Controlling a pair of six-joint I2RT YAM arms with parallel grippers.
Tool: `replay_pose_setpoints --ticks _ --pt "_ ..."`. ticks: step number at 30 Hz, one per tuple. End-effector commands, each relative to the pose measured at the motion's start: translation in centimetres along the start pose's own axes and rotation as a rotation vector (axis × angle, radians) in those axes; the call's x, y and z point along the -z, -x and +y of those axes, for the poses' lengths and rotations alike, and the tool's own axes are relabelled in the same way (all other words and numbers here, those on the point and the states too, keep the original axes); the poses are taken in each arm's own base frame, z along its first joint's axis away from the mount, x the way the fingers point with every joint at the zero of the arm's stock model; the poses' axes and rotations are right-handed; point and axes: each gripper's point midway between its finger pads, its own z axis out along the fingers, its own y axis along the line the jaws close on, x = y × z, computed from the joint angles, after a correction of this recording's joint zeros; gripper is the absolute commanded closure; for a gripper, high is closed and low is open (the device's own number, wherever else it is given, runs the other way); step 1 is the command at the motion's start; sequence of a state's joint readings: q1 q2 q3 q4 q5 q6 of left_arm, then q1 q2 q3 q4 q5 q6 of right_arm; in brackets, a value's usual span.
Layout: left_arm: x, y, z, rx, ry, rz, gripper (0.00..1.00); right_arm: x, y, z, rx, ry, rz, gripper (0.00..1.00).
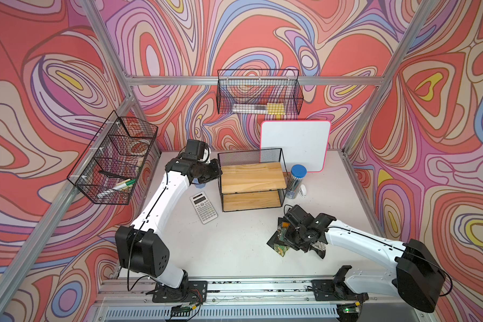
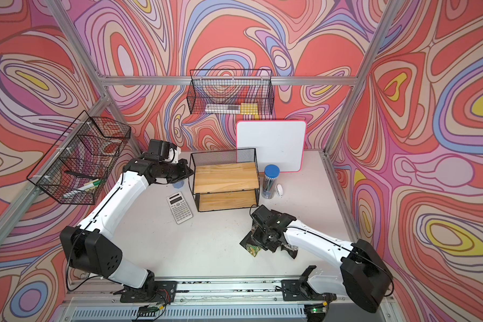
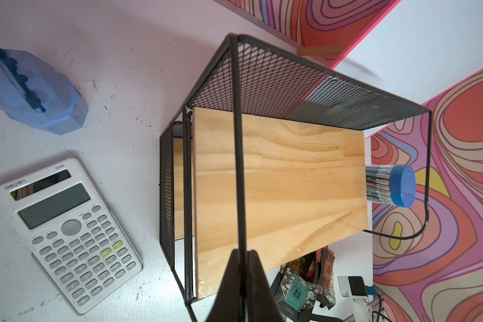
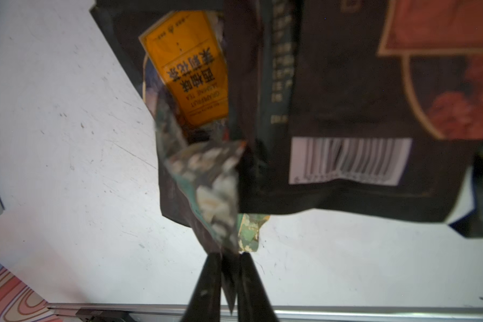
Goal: Remove the tea bags from the shelf
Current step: Place the tea bag at the center of the board.
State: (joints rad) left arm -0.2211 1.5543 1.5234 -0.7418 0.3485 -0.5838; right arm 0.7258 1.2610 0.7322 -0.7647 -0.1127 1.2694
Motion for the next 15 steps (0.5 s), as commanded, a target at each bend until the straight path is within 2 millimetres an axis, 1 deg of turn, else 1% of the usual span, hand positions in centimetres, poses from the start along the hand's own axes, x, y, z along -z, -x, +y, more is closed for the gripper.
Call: replay_pose_setpoints --ticks 1,4,6,8,10,12,15 --pt "0.0 -0.7 0.1 -0.01 0.011 0.037 1.0 1.7 1.2 0.7 0.028 0.007 -0.065 0.72" --pt "0.2 -0.6 0.2 -0.012 0.019 0.033 1.0 3.1 1.8 1.6 0.047 0.022 -0.097 0.64" --pt "0.4 -0.5 0.2 -0.015 0.027 0.029 1.0 4.1 2.1 2.0 0.061 0.021 -0.118 0.61" --pt "0.8 -0.4 0.3 -0.017 0.04 0.019 0.93 5.4 2.6 2.4 0.074 0.026 -0.149 0.59" --pt "1.2 -0.1 0.4 -0.02 0.052 0.003 0.85 7.1 3.4 2.9 0.086 0.036 -0.2 0.58" --pt "1.9 0.2 0.4 -0.021 0.067 -0.019 0.77 9.2 4.3 3.3 0.105 0.036 -0.268 0.57" --pt "3.2 0.8 0.7 -0.019 0.104 -0.066 0.63 12.4 6.0 3.0 0.13 -0.017 -0.379 0.54"
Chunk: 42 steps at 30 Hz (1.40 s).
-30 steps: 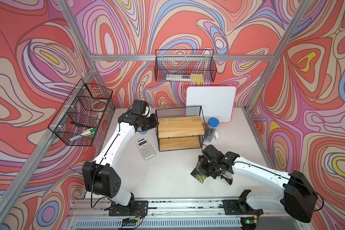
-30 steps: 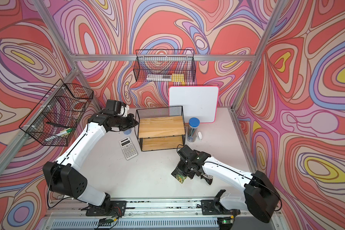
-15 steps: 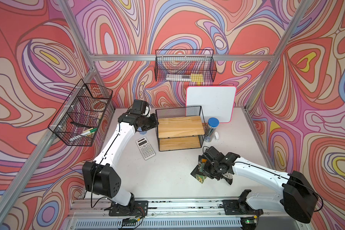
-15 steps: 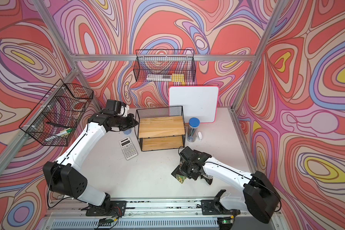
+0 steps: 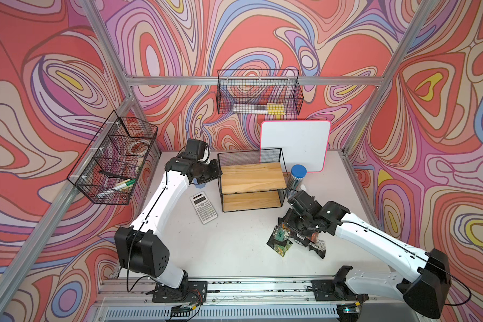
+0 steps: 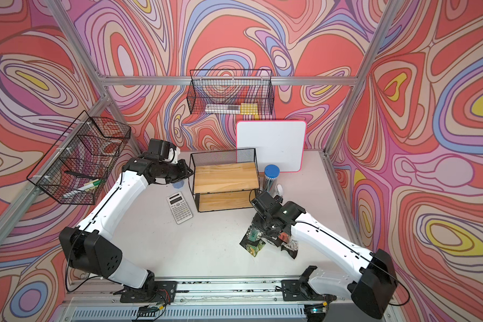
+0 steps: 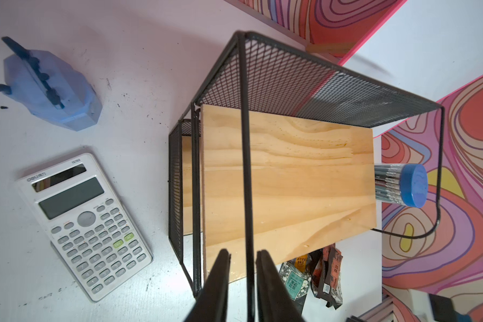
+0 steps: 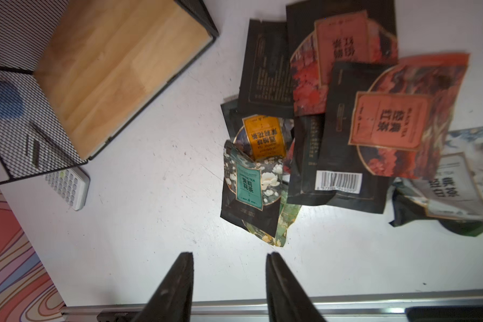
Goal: Remove the tea bags from the shelf
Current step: Place the tea bag at the center of the board, then reset both arms
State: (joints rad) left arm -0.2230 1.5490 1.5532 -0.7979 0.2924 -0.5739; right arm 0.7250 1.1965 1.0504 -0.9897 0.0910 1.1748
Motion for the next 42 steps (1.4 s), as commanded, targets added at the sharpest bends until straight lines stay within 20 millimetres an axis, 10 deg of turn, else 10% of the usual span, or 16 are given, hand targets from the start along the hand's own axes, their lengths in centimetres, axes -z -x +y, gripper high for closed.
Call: replay_pose_setpoints --ticks 1,5,8,10,19,25,42 --pt "2.8 0.9 0.4 -0.011 0.06 -0.073 0.6 3.4 3.2 -2.0 0.059 -0.118 -0.162 0.53" --pt "5.4 1.3 1.6 0.001 0.135 -0.158 0.44 6.9 6.0 -3.9 0.044 -0.189 -0.281 0.38" --pt "7.4 1.0 2.8 0.02 0.194 -0.211 0.28 8.3 7.7 -6.6 -0.008 -0.227 -0.32 0.02" --pt "8.4 0.4 3.6 0.03 0.218 -0.239 0.01 8.8 8.8 -7.5 -0.022 -0.2 -0.34 0.02" --pt "12.0 -4.7 9.3 0.075 0.371 -0.349 0.01 14.1 14.9 -9.7 0.008 -0.335 -0.761 0.02" --pt "13.7 -6.9 16.1 0.104 0.722 -0.402 0.01 10.6 18.7 -7.1 0.245 -0.268 -1.027 0.02" --pt "1.4 -5.8 21.3 -0.366 0.699 -0.534 0.01 -4.5 23.3 -9.2 0.403 -0.21 -1.053 0.02"
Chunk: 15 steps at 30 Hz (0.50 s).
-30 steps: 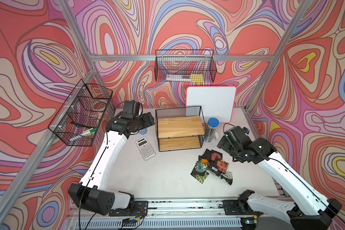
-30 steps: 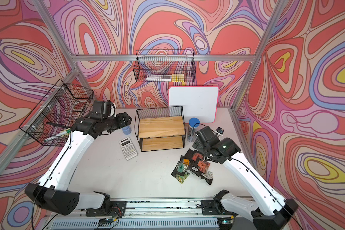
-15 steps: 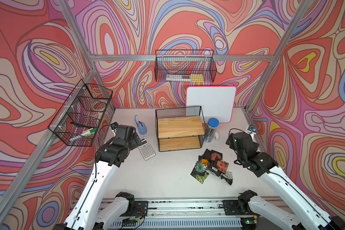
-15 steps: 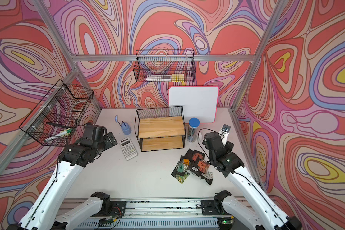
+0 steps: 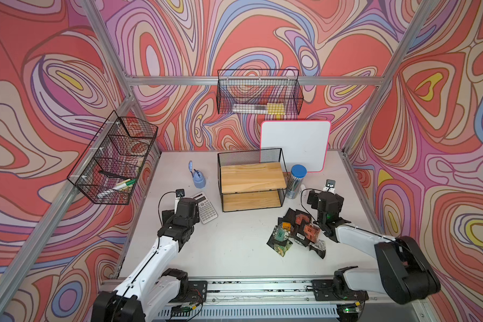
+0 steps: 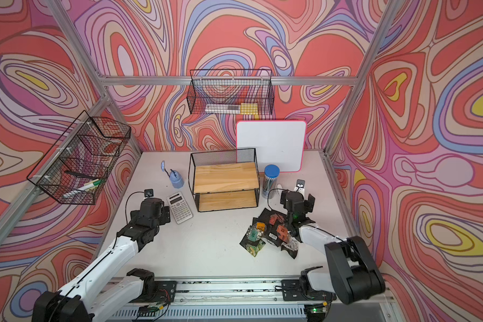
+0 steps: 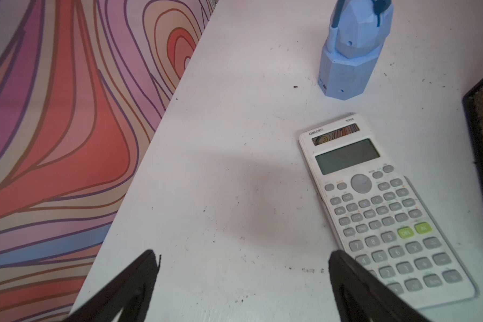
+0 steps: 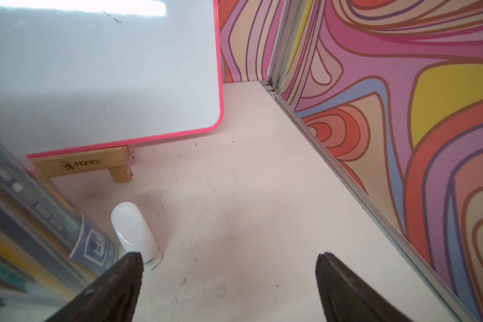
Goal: Remove the tea bags from the shelf
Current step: Reset both arms
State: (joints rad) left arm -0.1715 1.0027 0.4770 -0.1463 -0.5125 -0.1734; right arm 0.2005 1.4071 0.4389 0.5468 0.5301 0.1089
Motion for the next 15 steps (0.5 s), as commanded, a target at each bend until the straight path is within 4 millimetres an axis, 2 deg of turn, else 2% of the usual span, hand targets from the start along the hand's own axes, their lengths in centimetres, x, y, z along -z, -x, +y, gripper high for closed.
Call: replay_pose_setpoints --ticks 1,10,15 --pt "-1.5 3.6 -0.9 0.036 -0.038 -0.159 0.01 -1.1 2.9 0.7 -0.038 0.045 -0.13 0.02" --pt "-5.2 4.5 -3.2 0.085 -0.072 -0.217 0.01 -3.3 1.8 -1.1 -0.069 0.036 -0.18 0.02" --pt "-6.1 6.0 -3.8 0.071 -0.073 -0.26 0.01 -3.4 1.6 -0.9 -0.064 0.045 -0.165 0.02"
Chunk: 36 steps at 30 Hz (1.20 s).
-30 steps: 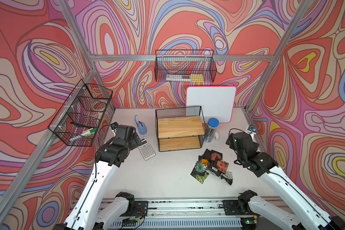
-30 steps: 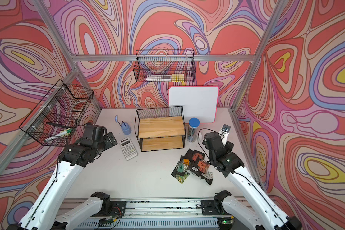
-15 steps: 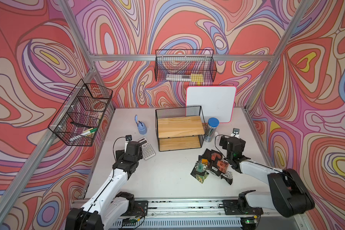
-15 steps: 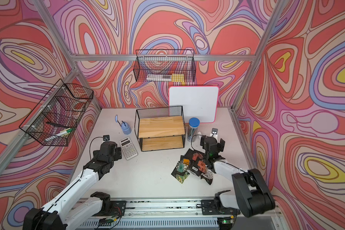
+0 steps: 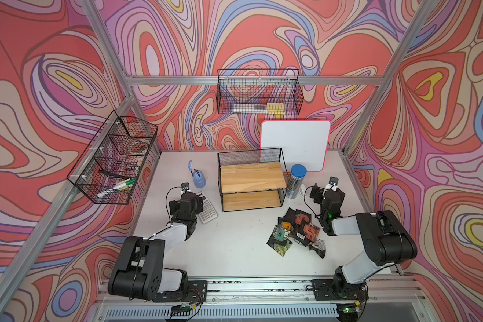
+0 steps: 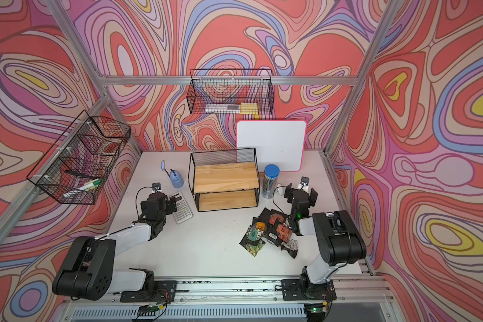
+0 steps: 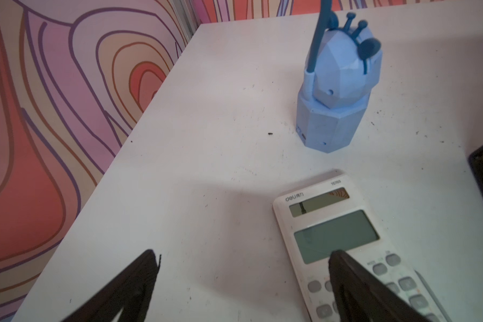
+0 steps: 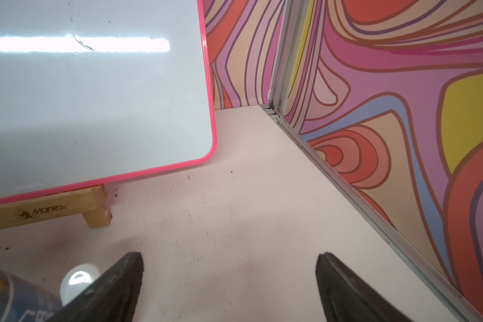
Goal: Remove the tea bags from the shelf
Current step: Reset both arms
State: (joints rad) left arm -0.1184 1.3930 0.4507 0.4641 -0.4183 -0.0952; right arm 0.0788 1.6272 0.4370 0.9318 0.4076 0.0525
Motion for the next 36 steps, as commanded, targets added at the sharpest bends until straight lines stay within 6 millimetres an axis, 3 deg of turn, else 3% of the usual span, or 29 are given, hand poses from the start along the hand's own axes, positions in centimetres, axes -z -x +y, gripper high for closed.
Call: replay_pose_setpoints --ticks 1,5,6,11,16,19,36 --pt "-0.6 3.3 -0.2 0.013 -0.01 -0.118 0.01 0.2 0.7 0.5 -0.011 0.036 -0.044 0.02" --pt "-1.1 2.9 -0.9 0.008 -0.038 -0.167 0.01 0.4 -0.6 1.1 -0.003 0.082 -0.048 0.02" --pt "-1.1 2.6 -1.1 0.002 -0.055 -0.146 0.01 0.5 0.0 0.9 -0.011 0.082 -0.102 0.02" --pt "-0.9 2.7 -1.2 0.012 -0.076 -0.188 0.01 0.2 -0.6 1.1 -0.008 0.096 -0.051 0.02" --pt "-1.6 1.4 -1.1 0.055 -0.129 -0.157 0.01 -0.5 -0.7 1.5 0.006 0.101 -0.02 0.02" --pt "-1.7 1.6 -1.0 0.06 -0.131 -0.18 0.01 -1.3 -0.9 1.0 -0.014 0.091 0.011 0.02" --pt "-1.8 1.5 -1.0 0.061 -0.13 -0.174 0.01 -1.2 -0.8 1.0 -0.01 0.089 0.003 0.02"
